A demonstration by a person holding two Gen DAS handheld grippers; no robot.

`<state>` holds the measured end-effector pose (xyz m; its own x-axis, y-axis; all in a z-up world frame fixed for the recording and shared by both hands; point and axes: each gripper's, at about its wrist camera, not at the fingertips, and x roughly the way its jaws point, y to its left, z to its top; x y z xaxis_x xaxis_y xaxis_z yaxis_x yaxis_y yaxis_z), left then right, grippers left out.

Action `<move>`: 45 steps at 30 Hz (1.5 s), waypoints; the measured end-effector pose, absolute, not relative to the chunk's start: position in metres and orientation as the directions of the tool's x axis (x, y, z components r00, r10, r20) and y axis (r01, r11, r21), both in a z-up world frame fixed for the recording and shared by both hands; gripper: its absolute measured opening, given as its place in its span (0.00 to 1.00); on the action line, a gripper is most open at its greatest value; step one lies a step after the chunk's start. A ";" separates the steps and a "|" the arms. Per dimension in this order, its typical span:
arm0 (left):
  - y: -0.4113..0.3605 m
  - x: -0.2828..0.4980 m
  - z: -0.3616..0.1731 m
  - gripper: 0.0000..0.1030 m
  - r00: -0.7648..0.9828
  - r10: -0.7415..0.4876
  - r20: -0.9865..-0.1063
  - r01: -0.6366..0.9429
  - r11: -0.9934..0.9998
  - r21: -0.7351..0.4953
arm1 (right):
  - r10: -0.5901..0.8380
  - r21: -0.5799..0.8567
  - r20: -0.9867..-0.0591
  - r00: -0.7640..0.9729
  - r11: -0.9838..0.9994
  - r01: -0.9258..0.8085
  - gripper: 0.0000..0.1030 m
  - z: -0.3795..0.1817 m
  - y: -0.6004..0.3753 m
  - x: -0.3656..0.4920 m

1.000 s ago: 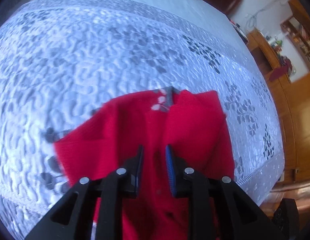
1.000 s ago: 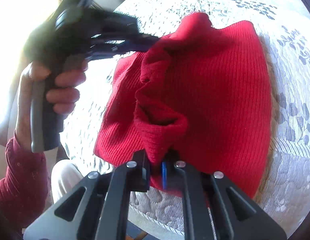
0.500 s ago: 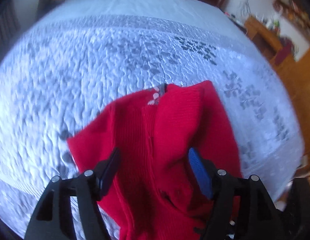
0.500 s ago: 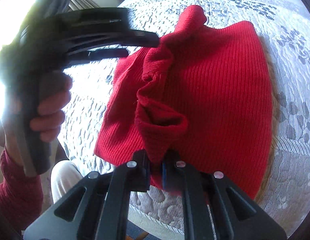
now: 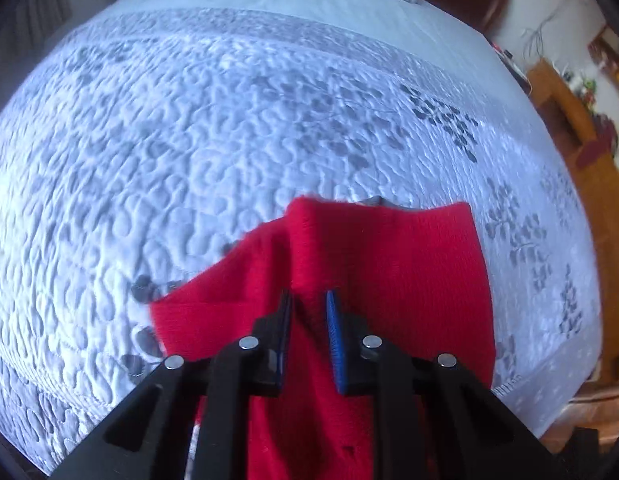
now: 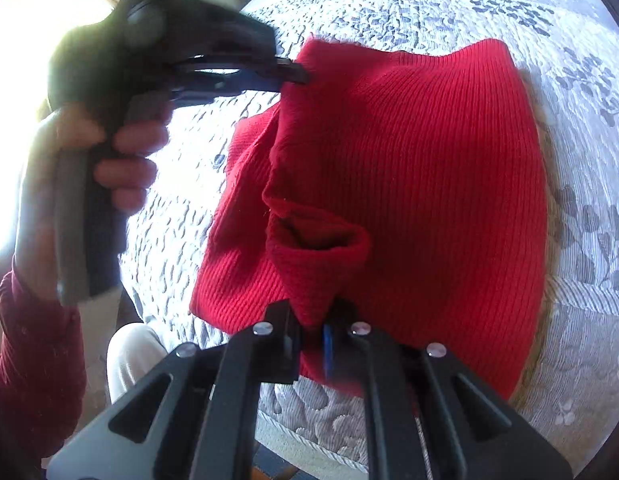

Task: Fold small clothes

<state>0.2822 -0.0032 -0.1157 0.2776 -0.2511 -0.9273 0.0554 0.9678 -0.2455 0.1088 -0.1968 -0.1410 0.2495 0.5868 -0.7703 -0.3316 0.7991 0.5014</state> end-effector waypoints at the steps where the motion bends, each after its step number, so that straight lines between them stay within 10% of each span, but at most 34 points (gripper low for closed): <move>1: 0.006 0.280 -0.113 0.22 0.264 -0.272 -0.925 0.050 0.962 -0.269 | 0.585 0.499 -0.770 0.254 0.800 -0.333 0.07 -0.140 -0.197 0.109; 4: 0.016 0.266 -0.106 0.66 0.247 -0.315 -0.916 0.056 0.949 -0.311 | 0.588 0.501 -0.764 0.264 0.799 -0.332 0.06 -0.135 -0.200 0.110; 13: -0.010 0.241 -0.135 0.81 0.004 -0.523 -0.852 -0.012 0.852 -0.523 | 0.570 0.470 -0.750 0.335 0.816 -0.337 0.06 -0.099 -0.216 0.113; 18: -0.023 0.255 -0.151 0.76 -0.044 -0.631 -0.774 -0.068 0.775 -0.628 | 0.572 0.466 -0.739 0.357 0.816 -0.342 0.06 -0.088 -0.226 0.111; 28: -0.020 0.303 -0.180 0.18 -0.037 -0.632 -0.774 -0.154 0.769 -0.620 | 0.581 0.469 -0.738 0.342 0.807 -0.359 0.06 -0.087 -0.224 0.111; 45: -0.010 0.301 -0.080 0.15 0.164 -0.536 -0.828 0.163 0.842 -0.514 | 0.619 0.457 -0.722 0.307 0.761 -0.460 0.06 -0.057 -0.174 0.095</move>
